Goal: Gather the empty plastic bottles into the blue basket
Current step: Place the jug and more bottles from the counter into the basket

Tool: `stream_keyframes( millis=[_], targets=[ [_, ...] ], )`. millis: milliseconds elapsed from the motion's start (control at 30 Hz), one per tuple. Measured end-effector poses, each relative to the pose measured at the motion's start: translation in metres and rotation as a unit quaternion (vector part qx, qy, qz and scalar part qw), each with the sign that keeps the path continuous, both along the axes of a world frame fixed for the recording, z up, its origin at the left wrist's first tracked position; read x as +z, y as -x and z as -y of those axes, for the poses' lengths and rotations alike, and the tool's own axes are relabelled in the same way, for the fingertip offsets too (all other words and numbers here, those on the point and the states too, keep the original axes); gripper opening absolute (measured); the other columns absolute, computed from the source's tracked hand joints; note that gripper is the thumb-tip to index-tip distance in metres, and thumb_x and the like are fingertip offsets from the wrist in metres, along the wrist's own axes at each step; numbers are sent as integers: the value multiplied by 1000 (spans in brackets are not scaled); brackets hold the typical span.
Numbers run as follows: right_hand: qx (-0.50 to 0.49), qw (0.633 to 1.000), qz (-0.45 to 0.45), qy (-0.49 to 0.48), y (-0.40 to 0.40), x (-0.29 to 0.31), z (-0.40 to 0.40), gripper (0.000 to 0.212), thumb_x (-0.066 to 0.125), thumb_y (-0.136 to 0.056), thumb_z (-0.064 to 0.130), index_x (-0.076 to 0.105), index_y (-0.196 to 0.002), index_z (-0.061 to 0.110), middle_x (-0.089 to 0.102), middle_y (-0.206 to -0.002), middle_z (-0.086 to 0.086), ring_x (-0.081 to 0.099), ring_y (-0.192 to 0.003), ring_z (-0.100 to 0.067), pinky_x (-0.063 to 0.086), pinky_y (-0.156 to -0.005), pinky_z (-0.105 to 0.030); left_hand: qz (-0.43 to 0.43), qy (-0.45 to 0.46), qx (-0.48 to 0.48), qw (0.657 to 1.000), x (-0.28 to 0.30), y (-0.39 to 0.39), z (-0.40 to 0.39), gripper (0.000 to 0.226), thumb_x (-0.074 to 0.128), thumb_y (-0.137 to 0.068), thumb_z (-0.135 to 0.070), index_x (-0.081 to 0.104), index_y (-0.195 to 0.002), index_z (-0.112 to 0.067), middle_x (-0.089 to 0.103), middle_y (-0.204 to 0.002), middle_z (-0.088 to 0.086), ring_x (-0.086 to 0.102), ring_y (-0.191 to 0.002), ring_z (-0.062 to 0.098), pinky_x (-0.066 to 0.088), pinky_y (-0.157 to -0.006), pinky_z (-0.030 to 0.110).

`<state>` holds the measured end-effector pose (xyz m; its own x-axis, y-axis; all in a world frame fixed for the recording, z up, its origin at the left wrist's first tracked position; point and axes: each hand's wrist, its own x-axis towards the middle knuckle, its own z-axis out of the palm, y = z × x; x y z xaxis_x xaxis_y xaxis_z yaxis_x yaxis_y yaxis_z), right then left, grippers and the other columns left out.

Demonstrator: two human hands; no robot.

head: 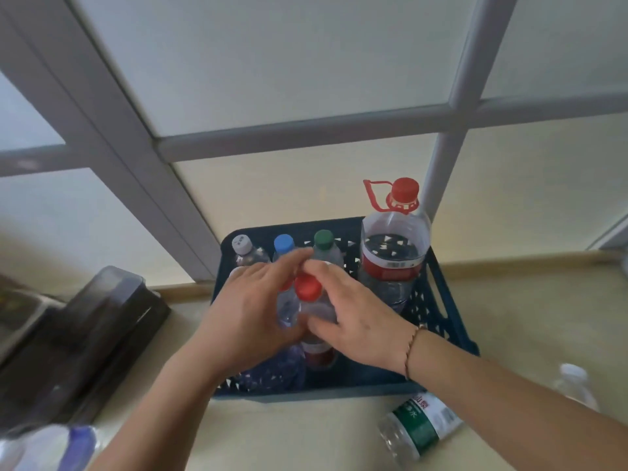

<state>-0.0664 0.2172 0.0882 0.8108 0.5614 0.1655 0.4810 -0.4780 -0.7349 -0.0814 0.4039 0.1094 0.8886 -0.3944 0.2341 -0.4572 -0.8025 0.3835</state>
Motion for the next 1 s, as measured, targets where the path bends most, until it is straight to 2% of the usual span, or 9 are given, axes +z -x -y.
stream_keyframes(
  millis=[100, 233, 367, 467, 533, 600, 700, 833, 1000],
  targets=[
    [18, 1000, -19, 15, -3, -18, -2, 53, 62, -90, 20, 34, -134, 28, 47, -118, 0, 54, -102, -18, 50, -92, -40, -1, -60, -8, 998, -10, 0, -3, 88, 72, -70, -57, 37, -146, -32, 66, -120, -14, 63, -107, 13, 47, -97, 39],
    [33, 998, -12, 42, -4, -32, -2, 58, 63, -85, 9, 38, -135, 26, 46, -127, 0, 55, -109, -22, 51, -93, -41, -10, -94, -12, 995, -16, 4, -6, 79, 70, -71, -58, 45, -142, -32, 69, -116, -13, 64, -107, 15, 44, -93, 35],
    [14, 995, 64, 82, -3, -41, -1, 57, 71, -81, 24, 41, -128, 27, 49, -123, -1, 57, -100, -23, 57, -74, -42, 61, -127, -3, 990, -7, 13, -4, 63, 60, -76, -49, 56, -135, -27, 70, -115, -7, 63, -104, 22, 43, -93, 37],
    [-15, 971, 170, 166, -4, -40, 0, 61, 77, -72, 42, 42, -119, 29, 54, -115, -2, 55, -98, -23, 57, -62, -41, 193, -39, 22, 980, 0, 45, 6, 42, 68, -82, -22, 66, -123, -15, 68, -120, 4, 61, -109, 30, 46, -98, 42],
    [5, 958, 184, 220, -3, -36, 2, 68, 73, -73, 54, 43, -129, 28, 55, -119, -2, 56, -102, -23, 58, -67, -41, 235, 56, -2, 970, -8, 80, 13, 33, 74, -77, -10, 68, -110, -12, 72, -105, 8, 65, -94, 31, 51, -87, 42],
    [15, 956, 167, 240, -1, -30, 7, 76, 65, -76, 61, 39, -139, 28, 53, -127, 0, 56, -109, -22, 57, -75, -41, 199, 74, -56, 976, -39, 118, 11, 33, 79, -72, -15, 68, -104, -14, 73, -93, 6, 66, -83, 28, 52, -79, 38],
    [-35, 970, 182, 159, 14, -21, 19, 68, 60, -83, 59, 44, -139, 23, 57, -123, 1, 58, -107, -18, 58, -75, -38, 52, -47, -53, 996, -110, 171, -7, 44, 70, -82, -50, 70, -115, -21, 68, -106, -3, 66, -86, 22, 51, -78, 33],
    [-54, 955, 289, -34, 57, -22, 42, 34, 70, -87, 22, 63, -115, 4, 67, -94, -12, 60, -85, -19, 53, -76, -25, -165, -172, 20, 971, -174, 216, -28, 90, 64, -59, -73, 53, -135, -27, 63, -118, -8, 67, -85, 15, 52, -64, 24],
    [17, 968, 244, -55, 125, -63, 57, 22, 68, -82, 10, 61, -103, 13, 69, -82, -10, 62, -73, -19, 53, -66, -29, -177, -115, 58, 976, -186, 225, -29, 77, 71, -50, -51, 56, -122, -31, 67, -96, -12, 64, -70, 18, 51, -52, 23]
  ],
)
